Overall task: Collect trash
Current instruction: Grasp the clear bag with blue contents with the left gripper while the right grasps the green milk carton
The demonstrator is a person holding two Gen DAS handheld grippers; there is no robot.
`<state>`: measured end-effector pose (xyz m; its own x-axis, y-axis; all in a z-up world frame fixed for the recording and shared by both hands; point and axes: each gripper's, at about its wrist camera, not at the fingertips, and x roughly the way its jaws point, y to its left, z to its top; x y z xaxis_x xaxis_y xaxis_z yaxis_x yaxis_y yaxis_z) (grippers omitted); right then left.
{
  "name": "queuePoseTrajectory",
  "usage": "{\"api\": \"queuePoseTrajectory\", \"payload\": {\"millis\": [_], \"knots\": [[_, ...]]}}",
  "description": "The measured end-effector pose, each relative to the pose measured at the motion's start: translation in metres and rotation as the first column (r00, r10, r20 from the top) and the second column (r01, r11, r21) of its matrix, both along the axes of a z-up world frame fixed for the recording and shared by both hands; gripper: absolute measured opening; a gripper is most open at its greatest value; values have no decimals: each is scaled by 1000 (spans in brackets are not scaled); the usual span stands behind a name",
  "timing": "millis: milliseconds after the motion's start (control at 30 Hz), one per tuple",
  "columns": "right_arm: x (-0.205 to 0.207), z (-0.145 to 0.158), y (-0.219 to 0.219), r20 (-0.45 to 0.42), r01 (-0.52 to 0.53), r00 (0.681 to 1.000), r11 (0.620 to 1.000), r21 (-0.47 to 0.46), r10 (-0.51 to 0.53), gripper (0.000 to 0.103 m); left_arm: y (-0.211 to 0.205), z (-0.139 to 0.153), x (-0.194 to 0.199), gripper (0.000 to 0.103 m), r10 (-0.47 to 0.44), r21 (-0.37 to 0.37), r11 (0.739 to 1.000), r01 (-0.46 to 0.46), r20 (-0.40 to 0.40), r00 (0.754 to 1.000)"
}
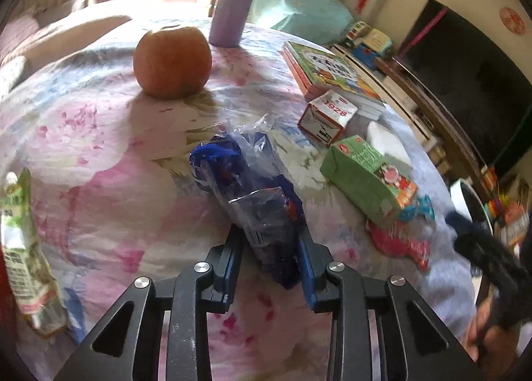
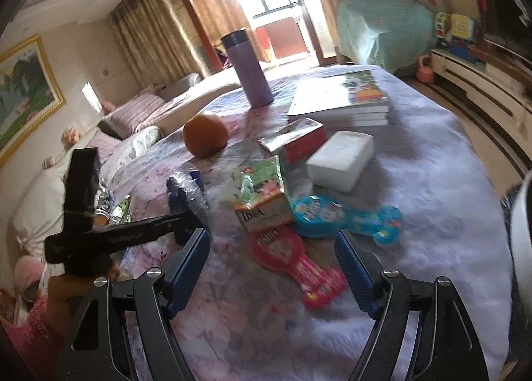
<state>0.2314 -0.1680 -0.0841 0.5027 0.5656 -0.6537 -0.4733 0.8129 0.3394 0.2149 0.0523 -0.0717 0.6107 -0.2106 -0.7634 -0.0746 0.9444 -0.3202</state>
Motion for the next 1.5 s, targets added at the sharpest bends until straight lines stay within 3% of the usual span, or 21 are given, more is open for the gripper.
{"api": "queuePoseTrajectory", "payload": {"millis": [133, 233, 300, 467, 600, 667, 867, 900, 933, 1000, 1067, 1267, 1500], "knots": [[13, -3, 21, 11, -36, 999, 998, -45, 36, 79, 2, 3, -6, 29, -82, -4, 997, 82, -11, 997], [25, -7, 34, 10, -52, 999, 996, -77, 53, 79, 8, 0, -9, 33, -78, 8, 997, 79, -30, 996], [31, -11, 41, 3, -58, 998, 993, -99, 59, 79, 12, -1, -11, 47, -56, 2, 998, 56, -32, 998], [40, -22, 52, -13, -65, 998, 987, -150, 64, 77, 16, 3, -16, 65, 4, -7, 1000, -4, -18, 1000], [42, -27, 52, -23, -47, 999, 983, -178, 44, 50, 11, 7, -18, 73, 30, -12, 999, -30, 4, 1000], [39, -24, 50, -14, -41, 999, 985, -170, 40, 50, 5, 8, -16, 77, 39, -11, 999, -39, 9, 999], [20, -3, 29, 18, -4, 1000, 996, -85, 6, 49, -7, 4, -4, 75, 78, 57, 995, -80, 26, 997], [18, -1, 26, 17, 2, 1000, 997, -72, -1, 49, -8, 2, -3, 71, 81, 62, 995, -83, 32, 996], [15, 0, 21, 16, 10, 1000, 998, -58, -9, 49, -10, 0, -1, 59, 79, 63, 995, -81, 39, 996], [9, 4, 9, 11, 29, 1000, 999, -29, -29, 49, -13, -3, 0, 46, 68, 60, 996, -70, 32, 997], [2, 7, -2, 5, 46, 999, 999, -2, -46, 49, -14, -5, 0, 41, 60, 56, 997, -62, 36, 998], [-23, 14, -32, 16, 86, 996, 996, 23, -87, 49, -30, 4, -7, 39, -10, 44, 999, 7, 66, 998], [-36, -8, -40, -42, 42, 998, 996, -84, -46, 50, -48, 3, -9, 39, -62, 30, 998, 60, 64, 996]]}}
